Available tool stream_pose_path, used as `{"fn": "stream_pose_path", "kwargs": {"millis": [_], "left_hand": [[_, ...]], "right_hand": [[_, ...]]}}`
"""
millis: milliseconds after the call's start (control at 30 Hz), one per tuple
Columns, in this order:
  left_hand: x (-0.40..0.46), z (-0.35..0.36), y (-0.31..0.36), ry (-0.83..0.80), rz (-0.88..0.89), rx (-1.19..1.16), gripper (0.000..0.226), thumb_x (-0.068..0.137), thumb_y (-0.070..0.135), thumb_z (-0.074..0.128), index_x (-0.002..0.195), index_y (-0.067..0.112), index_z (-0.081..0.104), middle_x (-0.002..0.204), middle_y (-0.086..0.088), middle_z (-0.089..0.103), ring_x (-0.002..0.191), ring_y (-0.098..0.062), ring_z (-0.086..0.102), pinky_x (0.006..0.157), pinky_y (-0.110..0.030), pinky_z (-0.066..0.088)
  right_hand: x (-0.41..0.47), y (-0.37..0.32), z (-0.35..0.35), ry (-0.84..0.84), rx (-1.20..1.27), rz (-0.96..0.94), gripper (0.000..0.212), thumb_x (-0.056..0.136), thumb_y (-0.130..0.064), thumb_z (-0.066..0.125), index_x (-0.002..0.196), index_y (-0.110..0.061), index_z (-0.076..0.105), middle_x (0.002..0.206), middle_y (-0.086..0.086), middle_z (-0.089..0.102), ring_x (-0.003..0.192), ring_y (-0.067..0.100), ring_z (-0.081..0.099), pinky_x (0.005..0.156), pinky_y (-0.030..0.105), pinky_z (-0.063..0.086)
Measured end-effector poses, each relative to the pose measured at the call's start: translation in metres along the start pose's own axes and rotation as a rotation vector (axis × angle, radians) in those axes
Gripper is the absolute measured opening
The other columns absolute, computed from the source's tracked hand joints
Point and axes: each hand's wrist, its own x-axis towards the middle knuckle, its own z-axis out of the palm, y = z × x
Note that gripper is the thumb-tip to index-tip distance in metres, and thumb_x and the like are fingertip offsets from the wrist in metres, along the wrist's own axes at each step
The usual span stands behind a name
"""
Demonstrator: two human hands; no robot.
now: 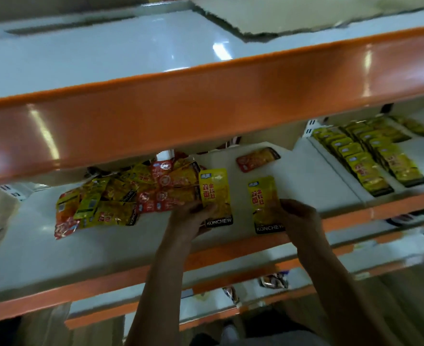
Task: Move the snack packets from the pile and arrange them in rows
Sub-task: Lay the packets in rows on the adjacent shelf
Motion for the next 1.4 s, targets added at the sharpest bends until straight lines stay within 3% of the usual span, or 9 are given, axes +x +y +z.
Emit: {"fn": "stream_pose_path", "kwargs": {"millis": [167, 333, 467, 633, 767, 1033, 1100, 1200, 1400], "left_hand": [[0.006, 0.033, 0.003, -0.135, -0.018, 0.072, 0.012, 0.084, 0.02, 0.077, 0.097, 0.019, 0.075, 0.094, 0.001, 0.077, 0.085, -0.012, 0.073, 0.074, -0.028, 0.059], [0.006, 0.07, 0.008, -0.246, 0.006, 0.083, 0.013, 0.083, 0.013, 0.076, 0.096, 0.013, 0.075, 0.091, -0.005, 0.077, 0.078, -0.014, 0.074, 0.063, -0.021, 0.057], [0.005, 0.107, 0.009, -0.322, 0.015, 0.106, 0.019, 0.083, 0.007, 0.075, 0.101, 0.004, 0.074, 0.096, -0.014, 0.076, 0.08, -0.02, 0.074, 0.063, -0.023, 0.058], [0.001, 0.164, 0.01, -0.403, 0.005, 0.097, 0.021, 0.083, 0.005, 0.076, 0.103, 0.001, 0.073, 0.097, -0.017, 0.076, 0.081, -0.024, 0.074, 0.064, -0.028, 0.06], [0.001, 0.219, 0.006, -0.405, 0.017, 0.117, 0.023, 0.08, 0.01, 0.08, 0.102, 0.005, 0.075, 0.097, -0.016, 0.076, 0.089, -0.031, 0.074, 0.082, -0.045, 0.061], [-0.013, 0.342, 0.002, -0.316, 0.051, 0.112, 0.016, 0.083, 0.016, 0.078, 0.097, 0.009, 0.077, 0.087, -0.013, 0.077, 0.074, -0.025, 0.074, 0.055, -0.025, 0.053], [-0.017, 0.373, 0.0, -0.303, 0.016, 0.074, 0.007, 0.084, 0.013, 0.076, 0.091, 0.01, 0.078, 0.086, -0.015, 0.076, 0.069, -0.024, 0.072, 0.058, -0.027, 0.053], [-0.021, 0.417, -0.003, -0.278, -0.011, 0.064, 0.001, 0.085, 0.013, 0.075, 0.085, 0.012, 0.076, 0.086, -0.012, 0.076, 0.072, -0.022, 0.071, 0.063, -0.029, 0.055], [-0.017, 0.48, -0.004, -0.311, -0.003, 0.107, 0.004, 0.089, 0.011, 0.071, 0.088, 0.012, 0.075, 0.086, -0.011, 0.074, 0.078, -0.019, 0.071, 0.062, -0.025, 0.056]], "right_hand": [[-0.009, 0.008, -0.032, 0.168, -0.021, 0.013, 0.006, 0.088, -0.026, 0.072, 0.083, -0.026, 0.076, 0.079, 0.0, 0.077, 0.082, 0.026, 0.073, 0.08, 0.047, 0.058], [-0.015, 0.014, -0.063, 0.3, -0.002, 0.023, 0.006, 0.09, -0.026, 0.071, 0.093, -0.022, 0.074, 0.088, 0.002, 0.076, 0.08, 0.016, 0.072, 0.073, 0.037, 0.058], [-0.02, 0.015, -0.094, 0.36, 0.02, 0.005, 0.004, 0.09, -0.024, 0.069, 0.092, -0.021, 0.072, 0.08, -0.005, 0.072, 0.06, -0.003, 0.065, 0.054, 0.017, 0.046], [-0.014, 0.015, -0.143, 0.402, 0.065, 0.026, 0.012, 0.086, -0.029, 0.073, 0.096, -0.022, 0.074, 0.09, 0.002, 0.076, 0.08, 0.017, 0.069, 0.066, 0.029, 0.046], [-0.004, 0.012, -0.196, 0.419, 0.097, 0.02, 0.014, 0.085, -0.027, 0.074, 0.097, -0.019, 0.075, 0.092, 0.003, 0.076, 0.082, 0.017, 0.069, 0.066, 0.028, 0.047], [0.028, 0.006, -0.317, 0.383, -0.012, -0.022, 0.006, 0.086, -0.027, 0.073, 0.087, -0.022, 0.076, 0.081, 0.0, 0.075, 0.077, 0.011, 0.07, 0.06, 0.017, 0.047], [0.034, 0.003, -0.348, 0.354, -0.057, -0.014, 0.007, 0.089, -0.029, 0.07, 0.087, -0.024, 0.074, 0.079, -0.006, 0.073, 0.071, 0.0, 0.066, 0.059, 0.013, 0.045], [0.048, 0.002, -0.391, 0.369, -0.046, -0.008, 0.013, 0.09, -0.029, 0.07, 0.094, -0.018, 0.076, 0.085, -0.005, 0.075, 0.08, 0.006, 0.07, 0.069, 0.022, 0.05], [0.072, 0.004, -0.448, 0.382, 0.022, -0.015, 0.012, 0.091, -0.02, 0.069, 0.08, -0.023, 0.072, 0.073, -0.011, 0.073, 0.063, -0.005, 0.066, 0.053, 0.004, 0.043]]}}
